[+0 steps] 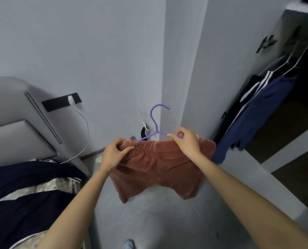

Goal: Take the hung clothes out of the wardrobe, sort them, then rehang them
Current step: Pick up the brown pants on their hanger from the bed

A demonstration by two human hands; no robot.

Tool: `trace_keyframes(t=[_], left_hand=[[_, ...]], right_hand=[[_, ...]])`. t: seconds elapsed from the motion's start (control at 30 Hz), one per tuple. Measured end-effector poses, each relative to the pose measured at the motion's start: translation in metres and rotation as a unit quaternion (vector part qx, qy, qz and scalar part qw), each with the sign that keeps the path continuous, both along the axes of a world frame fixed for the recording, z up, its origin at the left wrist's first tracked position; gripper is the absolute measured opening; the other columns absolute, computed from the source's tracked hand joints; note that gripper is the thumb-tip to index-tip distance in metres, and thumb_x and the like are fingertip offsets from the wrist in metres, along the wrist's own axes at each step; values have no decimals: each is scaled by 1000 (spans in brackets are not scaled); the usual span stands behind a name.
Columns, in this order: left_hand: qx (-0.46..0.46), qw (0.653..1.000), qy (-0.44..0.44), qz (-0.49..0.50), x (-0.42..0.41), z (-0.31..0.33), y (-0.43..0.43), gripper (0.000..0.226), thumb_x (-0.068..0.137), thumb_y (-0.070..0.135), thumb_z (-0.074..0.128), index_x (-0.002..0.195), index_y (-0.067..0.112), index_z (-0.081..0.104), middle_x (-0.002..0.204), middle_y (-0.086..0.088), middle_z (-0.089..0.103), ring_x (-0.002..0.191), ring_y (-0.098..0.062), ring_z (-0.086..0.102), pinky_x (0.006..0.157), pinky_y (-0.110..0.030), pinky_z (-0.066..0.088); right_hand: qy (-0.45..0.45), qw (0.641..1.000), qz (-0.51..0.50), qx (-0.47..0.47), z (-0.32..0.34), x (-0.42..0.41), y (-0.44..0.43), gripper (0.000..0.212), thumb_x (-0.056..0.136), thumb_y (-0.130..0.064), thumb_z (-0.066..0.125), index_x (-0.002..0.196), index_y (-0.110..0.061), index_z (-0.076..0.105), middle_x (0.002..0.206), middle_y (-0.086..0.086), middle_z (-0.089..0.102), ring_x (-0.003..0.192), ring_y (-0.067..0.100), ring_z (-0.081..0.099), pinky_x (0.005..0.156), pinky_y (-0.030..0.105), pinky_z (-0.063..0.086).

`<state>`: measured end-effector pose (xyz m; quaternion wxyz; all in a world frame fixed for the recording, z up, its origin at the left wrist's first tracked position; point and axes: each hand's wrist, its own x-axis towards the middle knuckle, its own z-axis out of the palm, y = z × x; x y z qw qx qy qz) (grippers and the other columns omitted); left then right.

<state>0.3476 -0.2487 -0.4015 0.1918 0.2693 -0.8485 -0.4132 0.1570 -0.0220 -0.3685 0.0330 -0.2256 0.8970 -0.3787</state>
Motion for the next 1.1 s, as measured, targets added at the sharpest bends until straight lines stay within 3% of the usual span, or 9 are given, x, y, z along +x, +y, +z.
trace_keyframes(t=[0.2,0.43,0.63,0.73,0.83,0.97,1.1], left_hand=[[-10,998,-5,-66,-77,4,70,24,75,39,83,77,24,65,73,9,69,72,-10,64,72,-33,51],[-43,982,-5,-183,-176,14,124,33,77,54,76,81,23,65,71,7,66,70,-13,63,71,-34,51],[-2,970,27,-240,-269,20,171,38,73,57,75,83,21,67,74,9,68,71,-10,64,72,-32,52],[38,963,37,-264,-311,26,188,26,76,44,81,78,23,64,70,11,67,65,-6,60,70,-33,52],[77,950,52,-297,-349,36,202,28,74,50,78,79,25,66,71,10,68,65,-7,60,71,-35,53],[124,933,64,-332,-394,51,221,25,76,43,80,80,21,68,73,3,70,67,-9,61,70,-34,53],[144,922,72,-352,-429,62,242,15,81,22,82,77,21,67,67,10,67,63,-3,58,67,-28,50]], right_hand=[[69,996,-65,-3,-1,-47,84,36,78,-55,72,69,-26,53,71,-6,59,79,22,56,78,37,35],[120,977,-174,6,4,-96,163,33,80,-45,74,73,-17,58,74,1,56,78,27,54,78,34,32],[128,964,-234,13,21,-151,217,30,82,-40,73,76,-15,59,77,3,57,81,26,54,80,37,36],[138,957,-252,34,34,-179,236,28,84,-43,71,78,-19,58,78,-5,52,79,18,49,76,29,31],[149,949,-275,51,46,-205,253,29,85,-46,69,81,-19,59,79,-6,52,78,13,45,77,27,29],[165,937,-303,50,58,-237,272,29,86,-46,67,85,-17,63,83,-2,59,82,16,50,83,31,35],[174,934,-306,67,63,-259,290,32,90,-42,63,107,-15,66,106,4,64,106,24,56,100,39,39]])
